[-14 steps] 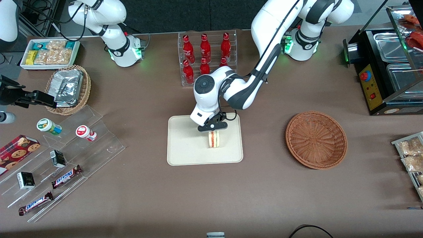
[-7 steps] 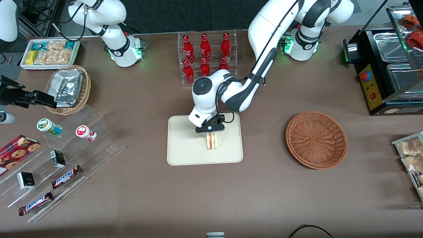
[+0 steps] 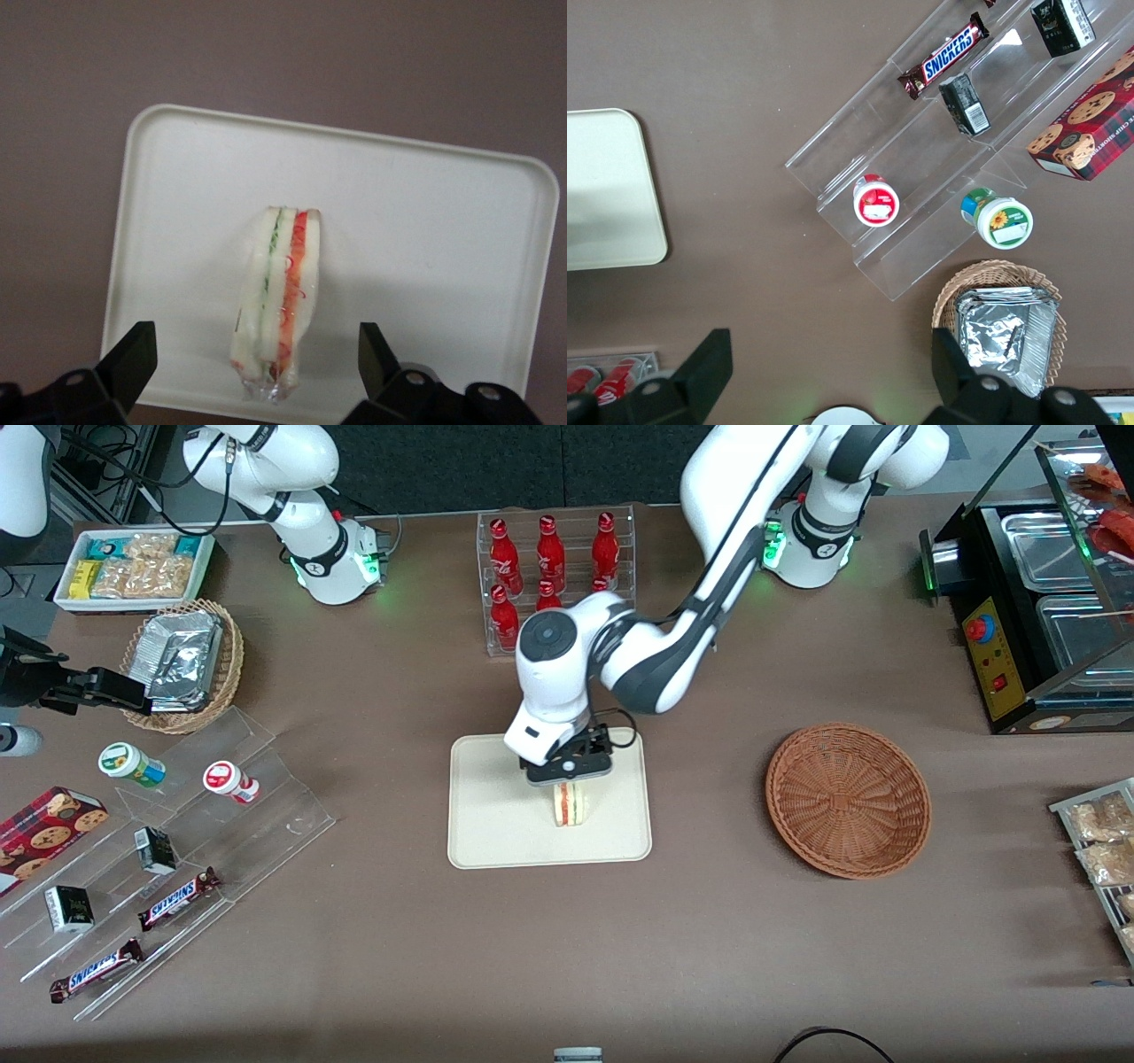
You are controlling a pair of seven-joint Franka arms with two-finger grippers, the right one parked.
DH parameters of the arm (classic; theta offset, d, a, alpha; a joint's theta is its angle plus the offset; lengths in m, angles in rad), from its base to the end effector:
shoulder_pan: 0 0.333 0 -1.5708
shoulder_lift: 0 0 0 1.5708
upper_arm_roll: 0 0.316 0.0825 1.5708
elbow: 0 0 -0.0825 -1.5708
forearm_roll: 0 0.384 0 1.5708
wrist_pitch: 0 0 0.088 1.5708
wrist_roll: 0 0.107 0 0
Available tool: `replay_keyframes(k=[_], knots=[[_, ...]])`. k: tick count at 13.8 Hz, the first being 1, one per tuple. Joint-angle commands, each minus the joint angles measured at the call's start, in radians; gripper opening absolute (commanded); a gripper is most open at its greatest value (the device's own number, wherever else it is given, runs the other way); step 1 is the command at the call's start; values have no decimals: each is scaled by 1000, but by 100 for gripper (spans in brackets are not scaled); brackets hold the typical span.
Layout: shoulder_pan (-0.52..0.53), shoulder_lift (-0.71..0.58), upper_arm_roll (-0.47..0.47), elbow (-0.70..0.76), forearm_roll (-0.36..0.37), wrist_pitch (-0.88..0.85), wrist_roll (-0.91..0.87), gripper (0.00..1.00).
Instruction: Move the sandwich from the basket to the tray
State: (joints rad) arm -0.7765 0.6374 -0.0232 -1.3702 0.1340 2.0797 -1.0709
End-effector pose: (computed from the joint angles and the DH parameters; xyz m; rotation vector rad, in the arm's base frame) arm 0.5181 -0.5183 0.3502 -3.1125 -0.3361 -0.2006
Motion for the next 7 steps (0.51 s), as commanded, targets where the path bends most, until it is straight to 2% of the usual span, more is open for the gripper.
replay_keyframes(k=[1,3,7], knots=[[69,-160,-1,-33,-20,-136,-32,100],[139,-254,-1,-35,-77,-248,-21,100],[258,-383,0,-43,-65,-439,12,100]])
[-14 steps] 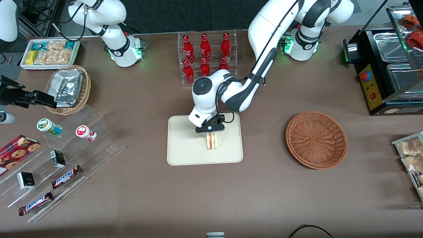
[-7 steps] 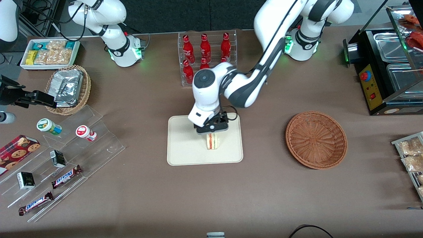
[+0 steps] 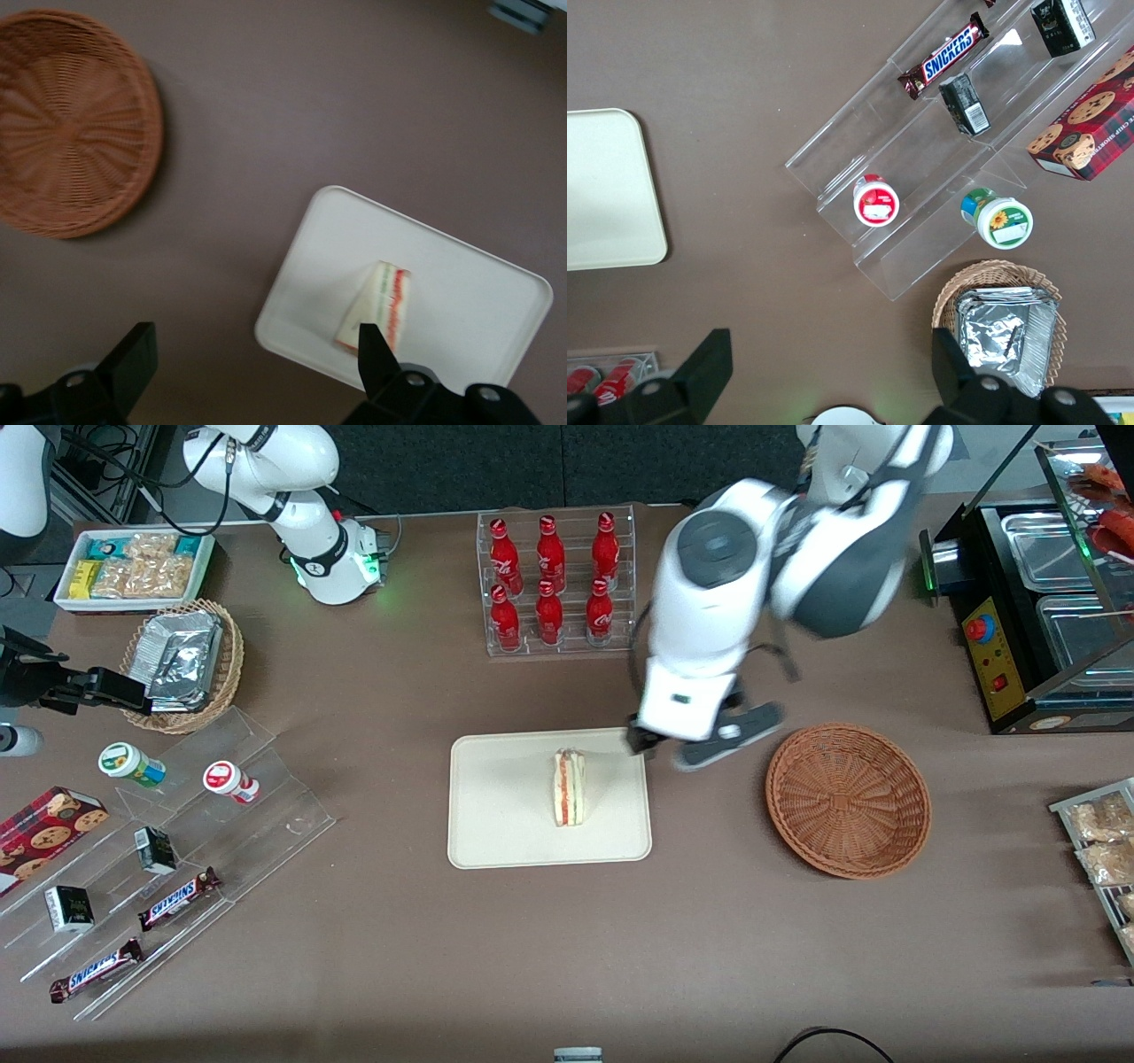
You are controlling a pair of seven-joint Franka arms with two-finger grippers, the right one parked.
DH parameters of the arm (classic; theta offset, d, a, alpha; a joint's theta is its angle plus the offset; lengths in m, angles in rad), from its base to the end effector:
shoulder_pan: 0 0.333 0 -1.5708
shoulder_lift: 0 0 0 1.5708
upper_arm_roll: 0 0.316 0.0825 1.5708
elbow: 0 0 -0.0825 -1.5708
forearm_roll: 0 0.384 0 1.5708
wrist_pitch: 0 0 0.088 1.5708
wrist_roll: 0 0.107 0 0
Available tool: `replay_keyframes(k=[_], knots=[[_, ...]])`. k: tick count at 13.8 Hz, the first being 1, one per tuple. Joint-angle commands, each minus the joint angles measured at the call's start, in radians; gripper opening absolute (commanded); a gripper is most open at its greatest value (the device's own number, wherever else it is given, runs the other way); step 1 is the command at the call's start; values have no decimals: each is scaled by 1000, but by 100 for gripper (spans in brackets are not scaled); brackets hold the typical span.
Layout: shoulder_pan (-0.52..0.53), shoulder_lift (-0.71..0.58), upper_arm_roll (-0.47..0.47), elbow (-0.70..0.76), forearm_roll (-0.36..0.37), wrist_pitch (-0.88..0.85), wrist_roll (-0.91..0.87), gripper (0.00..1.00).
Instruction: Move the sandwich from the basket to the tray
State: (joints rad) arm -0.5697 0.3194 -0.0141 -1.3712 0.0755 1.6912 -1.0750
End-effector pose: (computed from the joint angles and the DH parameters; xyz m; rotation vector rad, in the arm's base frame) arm 0.5527 -0.3548 0.5364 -3.0036 -0.7396 -0.0811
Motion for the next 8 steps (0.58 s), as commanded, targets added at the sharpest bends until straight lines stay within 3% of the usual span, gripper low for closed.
replay_keyframes(k=[1,8], knots=[[79,-91,-9,-46,-6,-82,77,100],[370,-258,-9,-94,-34,-329,631,100]])
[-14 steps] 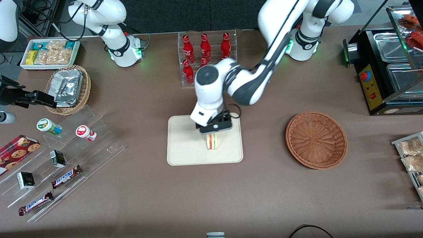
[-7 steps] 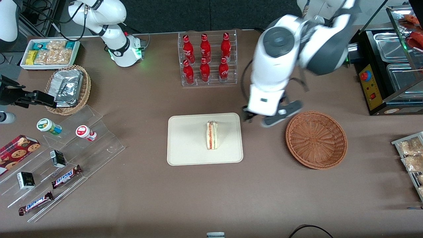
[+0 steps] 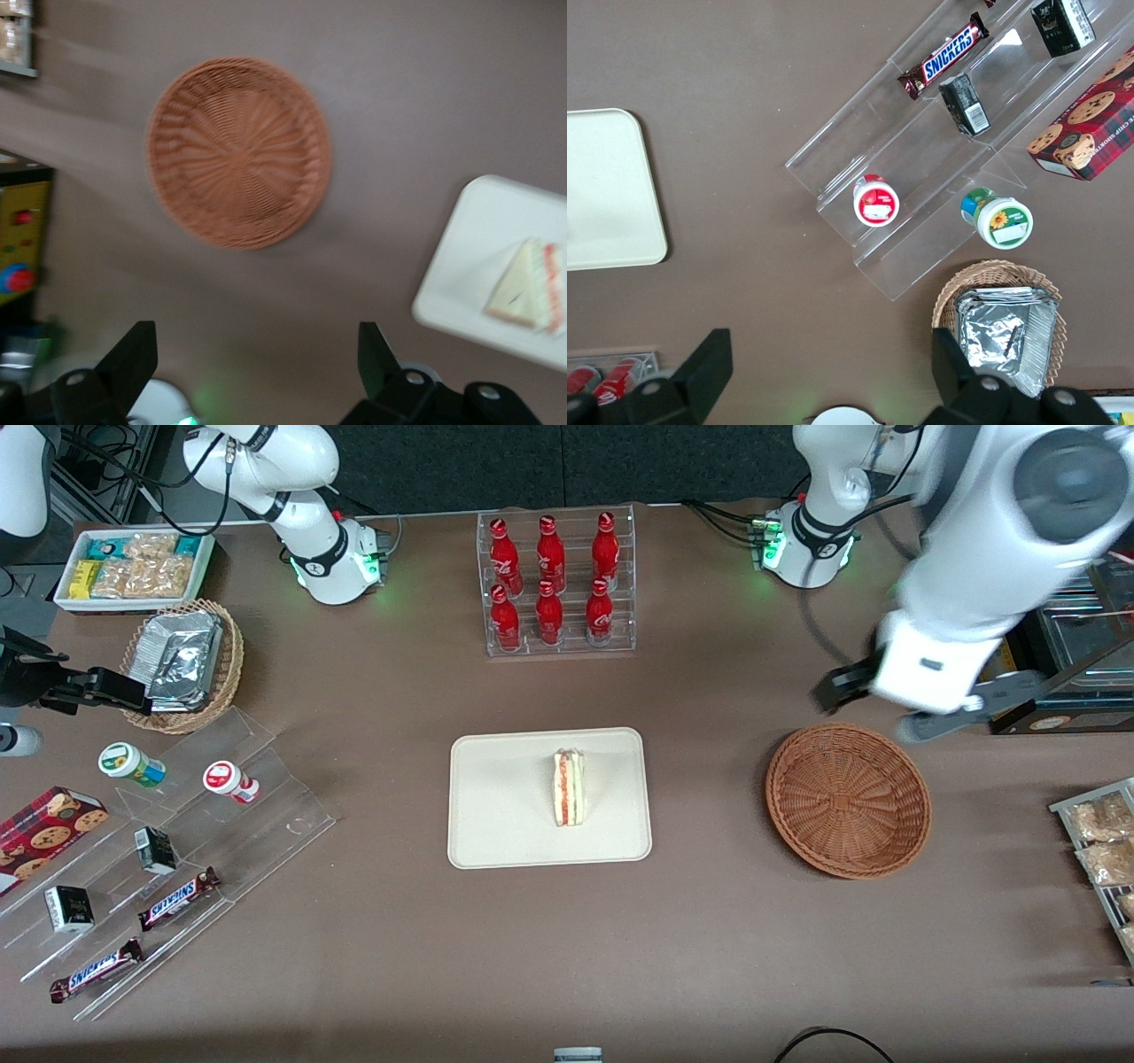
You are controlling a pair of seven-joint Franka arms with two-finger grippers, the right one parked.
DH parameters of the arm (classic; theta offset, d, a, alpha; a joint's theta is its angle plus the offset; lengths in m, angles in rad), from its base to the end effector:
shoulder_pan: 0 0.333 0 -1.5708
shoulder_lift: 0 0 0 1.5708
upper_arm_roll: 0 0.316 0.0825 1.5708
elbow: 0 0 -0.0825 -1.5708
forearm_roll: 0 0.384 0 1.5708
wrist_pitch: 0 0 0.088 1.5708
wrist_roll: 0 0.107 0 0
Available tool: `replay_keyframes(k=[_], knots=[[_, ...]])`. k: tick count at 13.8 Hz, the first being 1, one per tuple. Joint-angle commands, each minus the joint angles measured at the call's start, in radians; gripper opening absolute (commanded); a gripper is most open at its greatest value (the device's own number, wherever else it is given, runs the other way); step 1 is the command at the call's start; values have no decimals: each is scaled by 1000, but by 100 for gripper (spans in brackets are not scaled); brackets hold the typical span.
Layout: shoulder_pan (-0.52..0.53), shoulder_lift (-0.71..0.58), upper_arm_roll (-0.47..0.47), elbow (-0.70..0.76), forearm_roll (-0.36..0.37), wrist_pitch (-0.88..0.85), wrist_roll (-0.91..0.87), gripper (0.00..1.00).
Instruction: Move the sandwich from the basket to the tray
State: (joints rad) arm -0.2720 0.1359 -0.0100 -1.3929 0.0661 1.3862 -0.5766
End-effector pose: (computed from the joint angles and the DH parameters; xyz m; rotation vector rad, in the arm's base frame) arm 0.5562 -0.1523 0.6153 -2.9854 -0.4544 0.1556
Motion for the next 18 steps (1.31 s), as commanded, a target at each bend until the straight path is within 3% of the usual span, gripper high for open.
replay_keyframes(k=[1,6,10,18], knots=[[103,-106,-13,-110,-41,-30,218,100],[224,-303,-10,-349,-86,25,423,100],[241,-427,-5,-503,-88,134,509,100],[243,-240,-2,-287,-94,47,506,100]])
